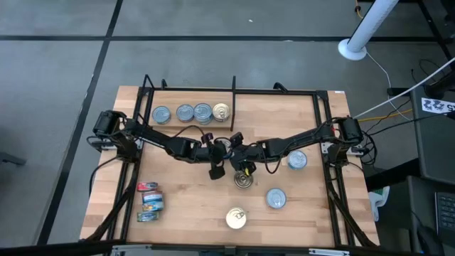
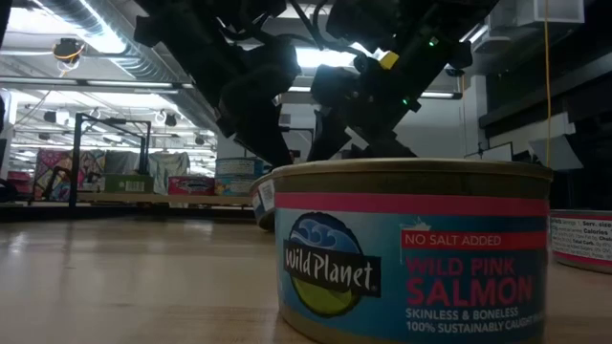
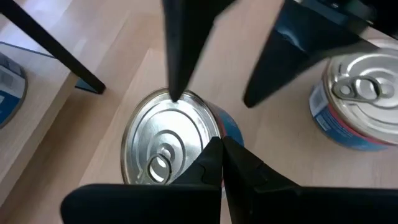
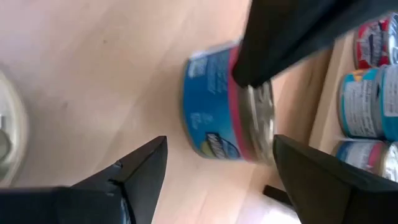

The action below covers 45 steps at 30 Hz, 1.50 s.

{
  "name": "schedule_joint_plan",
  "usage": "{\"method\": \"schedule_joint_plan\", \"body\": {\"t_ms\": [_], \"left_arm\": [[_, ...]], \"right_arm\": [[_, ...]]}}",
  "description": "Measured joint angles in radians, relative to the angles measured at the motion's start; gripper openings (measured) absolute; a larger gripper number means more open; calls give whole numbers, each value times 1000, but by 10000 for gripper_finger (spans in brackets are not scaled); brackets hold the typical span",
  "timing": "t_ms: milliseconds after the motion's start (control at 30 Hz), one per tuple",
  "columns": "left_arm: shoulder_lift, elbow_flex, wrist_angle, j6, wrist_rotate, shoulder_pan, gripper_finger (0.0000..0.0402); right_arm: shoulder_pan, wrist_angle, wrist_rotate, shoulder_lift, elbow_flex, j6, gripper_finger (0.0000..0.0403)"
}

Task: Stack canned seafood by type on shelf
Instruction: Stack the blue pink tuna can on top of the blue pink tuna can on the shelf

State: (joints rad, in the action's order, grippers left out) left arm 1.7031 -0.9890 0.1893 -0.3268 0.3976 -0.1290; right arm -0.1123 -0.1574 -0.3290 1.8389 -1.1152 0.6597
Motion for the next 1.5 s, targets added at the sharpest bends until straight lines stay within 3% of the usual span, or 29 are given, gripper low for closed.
{"method": "schedule_joint_plan", "body": {"t_ms": [600,800,933,1200,1500], "left_arm": [[0,0,-22,-19,-27,12,0],[0,0,-30,-19,-32,14,0],[0,0,-38,-19,-46,14,0],[0,0,-42,-6,-49,14,0],[-1,0,-45,-19,-58,14,29]], "right_arm": [[0,53,-3,49,-1,2,292],[1,82,-60,55,-1,1,290],[0,84,-71,55,0,2,267],[0,77,-54,55,0,3,176],[0,79,-37,55,0,1,185]]}}
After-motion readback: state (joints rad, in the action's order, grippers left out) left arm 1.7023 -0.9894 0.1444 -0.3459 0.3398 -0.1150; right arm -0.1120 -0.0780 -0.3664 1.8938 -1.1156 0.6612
